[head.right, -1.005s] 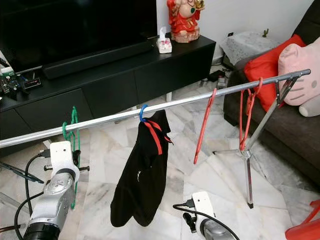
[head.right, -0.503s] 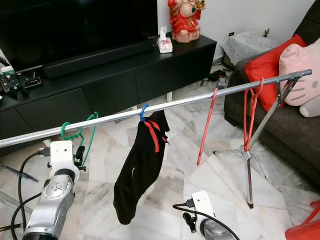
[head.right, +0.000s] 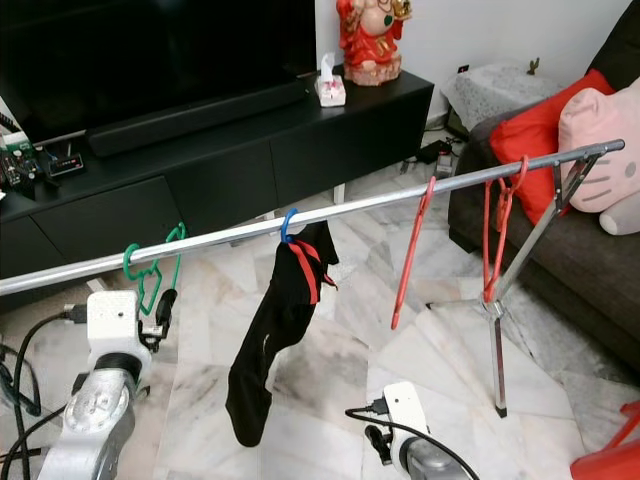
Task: Hang hanger
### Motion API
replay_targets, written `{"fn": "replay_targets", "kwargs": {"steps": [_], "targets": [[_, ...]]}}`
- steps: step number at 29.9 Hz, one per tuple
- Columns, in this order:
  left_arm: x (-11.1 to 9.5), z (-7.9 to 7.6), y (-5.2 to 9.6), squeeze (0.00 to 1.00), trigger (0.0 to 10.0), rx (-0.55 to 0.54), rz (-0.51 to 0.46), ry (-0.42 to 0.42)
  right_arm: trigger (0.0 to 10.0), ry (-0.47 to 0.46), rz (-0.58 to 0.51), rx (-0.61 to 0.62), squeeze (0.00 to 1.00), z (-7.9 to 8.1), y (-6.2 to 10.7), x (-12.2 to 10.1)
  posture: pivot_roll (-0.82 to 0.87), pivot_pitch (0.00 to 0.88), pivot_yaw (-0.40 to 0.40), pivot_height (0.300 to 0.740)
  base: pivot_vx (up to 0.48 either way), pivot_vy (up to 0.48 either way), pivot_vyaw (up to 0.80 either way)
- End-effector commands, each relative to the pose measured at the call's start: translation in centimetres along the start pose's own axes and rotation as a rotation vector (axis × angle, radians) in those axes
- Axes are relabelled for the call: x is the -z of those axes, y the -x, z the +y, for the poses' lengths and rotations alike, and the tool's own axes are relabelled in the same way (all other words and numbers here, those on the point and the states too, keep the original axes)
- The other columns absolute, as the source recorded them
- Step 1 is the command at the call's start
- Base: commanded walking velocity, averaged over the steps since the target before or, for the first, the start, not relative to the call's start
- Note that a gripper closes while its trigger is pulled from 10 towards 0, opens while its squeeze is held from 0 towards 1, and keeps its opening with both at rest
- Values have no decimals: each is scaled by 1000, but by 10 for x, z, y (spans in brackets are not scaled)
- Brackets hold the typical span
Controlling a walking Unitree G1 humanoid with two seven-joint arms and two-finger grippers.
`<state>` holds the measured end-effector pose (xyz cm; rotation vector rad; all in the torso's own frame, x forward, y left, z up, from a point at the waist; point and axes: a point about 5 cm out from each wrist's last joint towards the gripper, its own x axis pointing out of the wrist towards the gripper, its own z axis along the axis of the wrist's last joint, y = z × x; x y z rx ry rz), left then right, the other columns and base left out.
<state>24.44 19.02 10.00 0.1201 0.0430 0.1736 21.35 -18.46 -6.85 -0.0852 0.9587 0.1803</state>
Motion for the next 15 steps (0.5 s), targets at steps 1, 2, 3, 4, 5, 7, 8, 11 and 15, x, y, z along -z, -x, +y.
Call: {"fn": "replay_targets", "kwargs": {"steps": [1, 2, 3, 4, 5, 7, 8, 11, 15], "targets": [[-7, 5, 6, 1000, 10000, -23, -50, -10, 10000, -2, 5, -3, 0, 1, 0, -1, -51, 0, 30, 732, 0, 0, 0], [-8, 6, 8, 1000, 10000, -27, -55, -11, 10000, -2, 5, -3, 0, 1, 0, 0, -51, 0, 30, 732, 0, 0, 0], [-8, 6, 8, 1000, 10000, -26, -55, -11, 10000, -2, 5, -3, 0, 1, 0, 0, -51, 0, 30, 732, 0, 0, 0], [-8, 8, 12, 1000, 10000, -27, -68, -21, 10000, -1, 6, -3, 0, 1, 0, 0, -50, 0, 30, 732, 0, 0, 0], [-9, 9, 18, 1000, 10000, -27, -84, -34, 10000, -1, 6, -3, 0, 1, 0, 0, -50, 0, 30, 732, 0, 0, 0], [-10, 9, 19, 1000, 10000, -27, -88, -36, 10000, 0, 6, -3, 0, 1, 0, 0, -50, 0, 30, 732, 0, 0, 0], [-10, 9, 19, 1000, 10000, -26, -88, -36, 10000, 0, 6, -3, 0, 1, 0, 0, -50, 0, 30, 732, 0, 0, 0], [-4, 10, 29, 0, 10000, -19, -76, -49, 10000, 1, 7, -1, 0, 0, 0, 0, -54, 0, 30, 732, 0, 0, 0], [-2, 10, 30, 0, 10000, -18, -80, -61, 10000, 2, 8, 1, 0, 0, 0, 0, -57, 0, 32, 732, 0, 0, 0]]}}
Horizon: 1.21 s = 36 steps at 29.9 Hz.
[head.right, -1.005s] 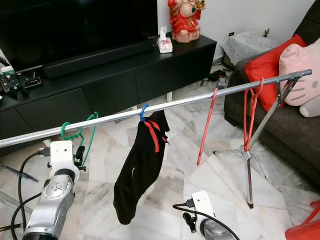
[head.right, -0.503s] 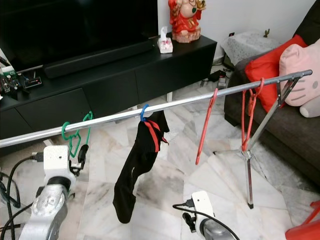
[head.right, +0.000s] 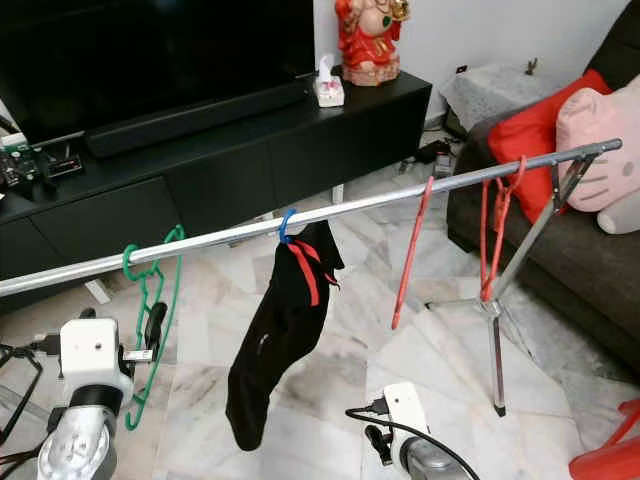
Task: Hang hanger
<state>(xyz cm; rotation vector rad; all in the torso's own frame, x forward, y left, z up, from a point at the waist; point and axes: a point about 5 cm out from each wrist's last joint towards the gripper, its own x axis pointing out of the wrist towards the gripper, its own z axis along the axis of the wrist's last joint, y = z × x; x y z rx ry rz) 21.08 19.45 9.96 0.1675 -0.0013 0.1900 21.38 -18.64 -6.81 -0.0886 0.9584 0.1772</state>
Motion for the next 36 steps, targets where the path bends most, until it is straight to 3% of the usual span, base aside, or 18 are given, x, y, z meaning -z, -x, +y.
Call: {"fn": "replay_targets", "kwargs": {"steps": [1, 8, 28, 36], "targets": [[-5, 0, -4, 0, 10000, 3, -35, -20, 10000, 0, 7, -3, 0, 1, 0, 0, -57, 0, 32, 732, 0, 0, 0], [-10, -5, -10, 0, 10000, 33, -62, -35, 10000, -12, 2, -2, 0, 3, -1, 0, -64, 0, 43, 732, 0, 0, 0], [-12, -8, -10, 0, 10000, 47, -79, -26, 10000, -14, 5, -2, 0, 4, -1, 2, -75, 0, 52, 732, 0, -367, 0], [-11, -8, -10, 0, 10000, 41, -76, -7, 10000, -9, 7, -2, 0, 4, -1, 3, -74, 0, 51, 732, 0, 0, 0]]}}
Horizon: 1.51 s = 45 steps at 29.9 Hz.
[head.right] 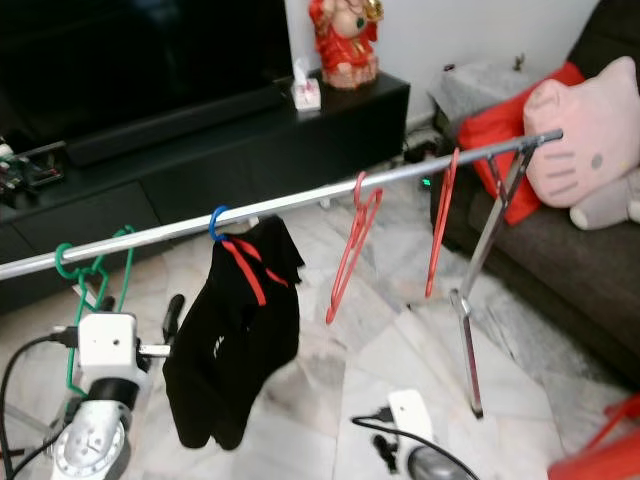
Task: Hang hanger
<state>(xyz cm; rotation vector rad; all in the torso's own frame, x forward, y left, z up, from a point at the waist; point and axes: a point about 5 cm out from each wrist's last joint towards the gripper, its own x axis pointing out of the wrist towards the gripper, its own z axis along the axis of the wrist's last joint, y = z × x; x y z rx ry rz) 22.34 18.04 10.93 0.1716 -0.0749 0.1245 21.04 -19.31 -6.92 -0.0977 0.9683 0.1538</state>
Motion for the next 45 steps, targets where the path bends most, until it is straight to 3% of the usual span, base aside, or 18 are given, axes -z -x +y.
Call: {"fn": "replay_targets", "kwargs": {"steps": [1, 5, 8, 11, 14, 23, 30, 38, 41, 45], "targets": [[1, 6, 0, 0, 10000, -16, 3, -8, 10000, -5, -4, -26, 0, 10, -2, -2, -74, 0, 51, 732, 0, 0, 0], [6, 3, 2, 0, 10000, 17, 27, -19, 10000, -5, -4, -26, 0, 10, -2, -2, -75, 0, 53, 732, 0, 0, 0], [35, -7, 17, 0, 10000, 175, 151, -129, 10000, 1, -4, -29, 0, 11, -2, -2, -73, 0, 55, 732, 0, 0, 0], [46, -8, 26, 0, 10000, 216, 204, -113, 10000, 13, -3, -33, 0, 11, -2, -2, -74, 0, 56, 732, 0, 0, 0], [62, -9, 39, 0, 10000, 311, 276, -186, 10000, 10, -3, -33, 0, 11, -2, -2, -68, 0, 55, 732, 0, 0, 0], [98, -7, 61, 0, 10000, 414, 465, -243, 10000, 10, -3, -33, 0, 11, -2, -3, -69, 0, 56, 732, 0, 0, 0], [131, 6, 75, 0, 10000, 334, 632, -281, 10000, 12, -4, -35, 0, 11, -2, -4, -67, 0, 53, 732, 0, 0, 0], [140, 8, 74, 0, 10000, 305, 657, -263, 10000, 18, -4, -35, 0, 11, -2, -4, -63, 0, 50, 732, 0, 0, 0], [176, 13, 74, 0, 10000, 193, 830, -257, 10000, 11, -8, -35, 0, 12, -3, -5, -71, 0, 49, 732, 0, 0, 0], [183, 18, 74, 0, 10000, 151, 889, -227, 10000, 11, -9, -37, 0, 13, -3, -4, -77, 0, 55, 732, 0, 0, 0]]}}
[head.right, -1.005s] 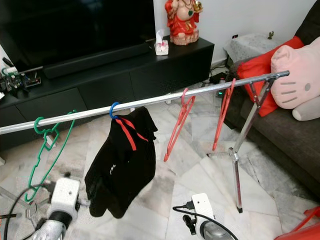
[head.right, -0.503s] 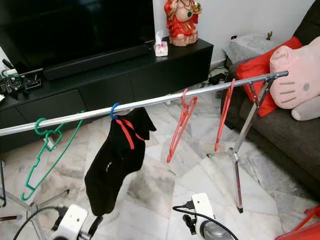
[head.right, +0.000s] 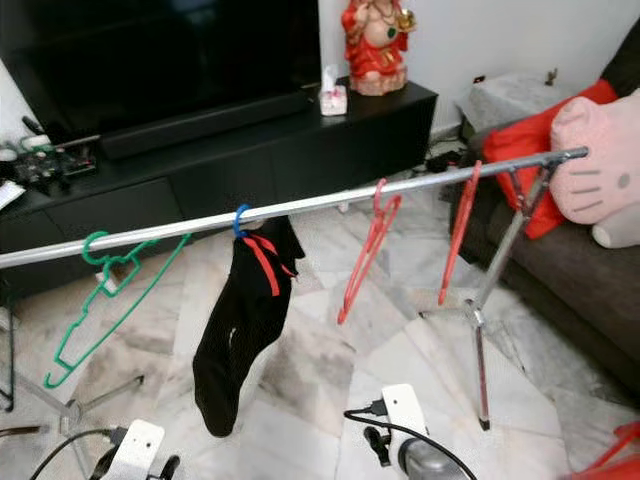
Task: Hang hanger
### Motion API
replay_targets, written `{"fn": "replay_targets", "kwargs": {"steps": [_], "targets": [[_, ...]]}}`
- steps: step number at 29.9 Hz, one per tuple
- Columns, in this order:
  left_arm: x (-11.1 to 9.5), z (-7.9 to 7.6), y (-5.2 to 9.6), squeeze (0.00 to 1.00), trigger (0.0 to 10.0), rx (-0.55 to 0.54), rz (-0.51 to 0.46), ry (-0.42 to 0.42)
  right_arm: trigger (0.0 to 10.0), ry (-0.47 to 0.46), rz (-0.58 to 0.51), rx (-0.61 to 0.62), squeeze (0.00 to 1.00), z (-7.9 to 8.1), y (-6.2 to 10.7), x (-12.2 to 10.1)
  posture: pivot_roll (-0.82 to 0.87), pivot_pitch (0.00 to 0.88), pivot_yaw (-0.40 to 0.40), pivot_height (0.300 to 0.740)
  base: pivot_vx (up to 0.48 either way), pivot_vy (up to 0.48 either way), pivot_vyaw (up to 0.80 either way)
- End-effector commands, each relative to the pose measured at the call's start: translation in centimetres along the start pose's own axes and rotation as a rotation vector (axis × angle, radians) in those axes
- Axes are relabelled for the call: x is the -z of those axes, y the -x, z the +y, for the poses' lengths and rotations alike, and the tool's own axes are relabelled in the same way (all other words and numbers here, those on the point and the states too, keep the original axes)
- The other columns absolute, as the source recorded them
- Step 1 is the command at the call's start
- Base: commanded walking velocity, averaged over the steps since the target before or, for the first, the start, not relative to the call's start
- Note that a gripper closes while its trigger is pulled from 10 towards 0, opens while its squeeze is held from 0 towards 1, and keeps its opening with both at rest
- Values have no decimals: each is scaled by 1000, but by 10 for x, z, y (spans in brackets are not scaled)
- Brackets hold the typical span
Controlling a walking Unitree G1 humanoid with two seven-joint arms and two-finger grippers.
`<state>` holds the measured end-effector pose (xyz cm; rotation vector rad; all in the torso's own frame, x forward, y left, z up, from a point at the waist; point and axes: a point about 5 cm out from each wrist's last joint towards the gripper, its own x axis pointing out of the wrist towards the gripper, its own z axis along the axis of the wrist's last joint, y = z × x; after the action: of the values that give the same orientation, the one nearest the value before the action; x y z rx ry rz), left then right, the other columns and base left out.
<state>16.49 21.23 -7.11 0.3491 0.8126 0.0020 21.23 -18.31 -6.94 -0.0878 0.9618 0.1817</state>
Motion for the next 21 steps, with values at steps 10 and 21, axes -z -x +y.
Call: {"fn": "replay_targets", "kwargs": {"steps": [10, 21], "targets": [[9, 5, -8, 0, 10000, -43, 83, 155, 10000, -3, -3, -7, 0, 5, -1, -1, -84, 0, 59, 732, 0, 0, 0], [12, -6, -8, 0, 10000, -32, 99, 247, 10000, 19, 25, -11, 0, 5, -1, 1, -101, 0, 63, 732, 0, 0, -454]]}}
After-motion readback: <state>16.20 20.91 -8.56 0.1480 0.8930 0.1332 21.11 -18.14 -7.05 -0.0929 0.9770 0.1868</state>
